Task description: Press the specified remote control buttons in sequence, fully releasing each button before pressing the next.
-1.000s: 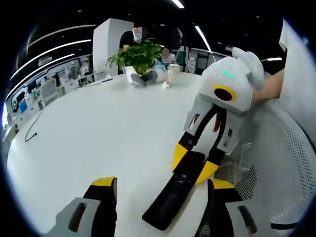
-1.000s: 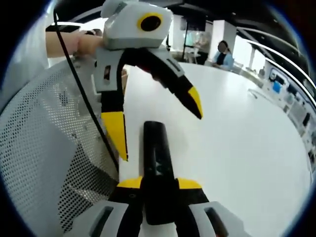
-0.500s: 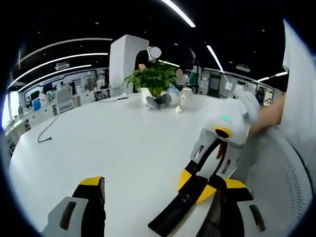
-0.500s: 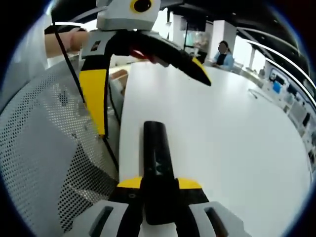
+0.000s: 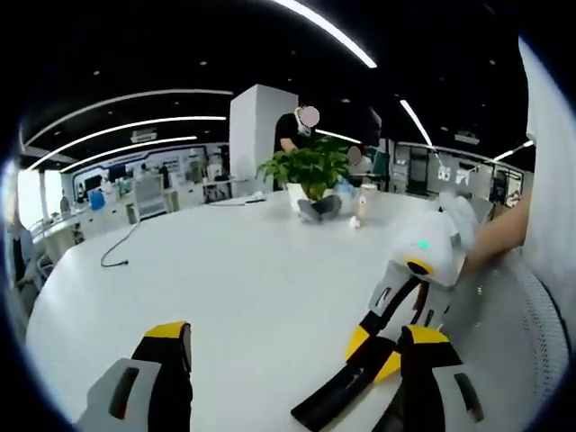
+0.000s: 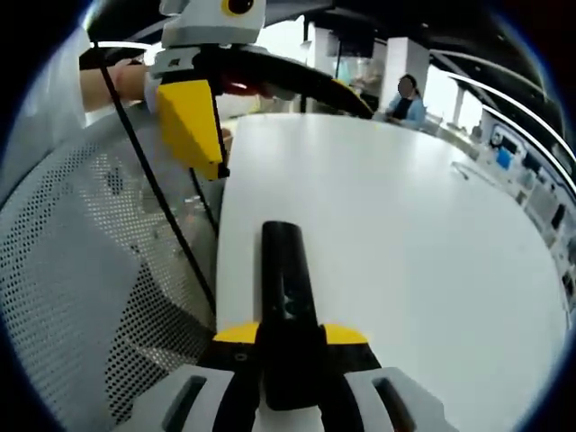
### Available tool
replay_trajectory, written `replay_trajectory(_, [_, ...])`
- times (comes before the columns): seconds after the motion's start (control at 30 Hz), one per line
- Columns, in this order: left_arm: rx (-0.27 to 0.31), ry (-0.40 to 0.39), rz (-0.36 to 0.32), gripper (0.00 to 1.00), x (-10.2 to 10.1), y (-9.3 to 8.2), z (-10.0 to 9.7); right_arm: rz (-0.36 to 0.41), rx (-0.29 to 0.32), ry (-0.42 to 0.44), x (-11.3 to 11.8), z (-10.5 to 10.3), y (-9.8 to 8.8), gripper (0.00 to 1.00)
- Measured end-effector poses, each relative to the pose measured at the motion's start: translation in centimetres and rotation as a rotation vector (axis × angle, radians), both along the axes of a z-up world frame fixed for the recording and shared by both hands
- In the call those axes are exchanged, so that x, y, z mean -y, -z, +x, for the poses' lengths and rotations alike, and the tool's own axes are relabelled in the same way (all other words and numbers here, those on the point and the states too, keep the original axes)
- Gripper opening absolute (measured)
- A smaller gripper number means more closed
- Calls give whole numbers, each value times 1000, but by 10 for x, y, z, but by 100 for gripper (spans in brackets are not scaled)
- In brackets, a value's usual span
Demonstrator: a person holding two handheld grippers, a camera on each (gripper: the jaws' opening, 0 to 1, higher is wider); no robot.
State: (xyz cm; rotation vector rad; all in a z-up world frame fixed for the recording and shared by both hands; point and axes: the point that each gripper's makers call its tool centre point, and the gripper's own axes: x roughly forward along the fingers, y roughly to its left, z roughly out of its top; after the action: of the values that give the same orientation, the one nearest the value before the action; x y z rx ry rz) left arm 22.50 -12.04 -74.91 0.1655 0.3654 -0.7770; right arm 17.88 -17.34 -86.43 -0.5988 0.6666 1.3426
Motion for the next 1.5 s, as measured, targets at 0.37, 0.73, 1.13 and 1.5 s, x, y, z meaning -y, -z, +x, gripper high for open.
replay_trajectory(0.37, [72, -133, -112, 100, -30, -31, 4, 0, 0, 3, 0, 0, 0, 21])
replay_trajectory(0.73, [256, -258, -308, 100, -61, -85, 3, 7, 0, 12, -2, 1, -1, 21])
replay_trajectory(1.13, [387, -328, -200, 100, -76, -86, 5, 10, 0, 16, -2, 1, -1, 21])
replay_trajectory(1.5, [303, -241, -227, 100, -59, -70, 6, -11, -32, 55, -1, 6, -1, 21])
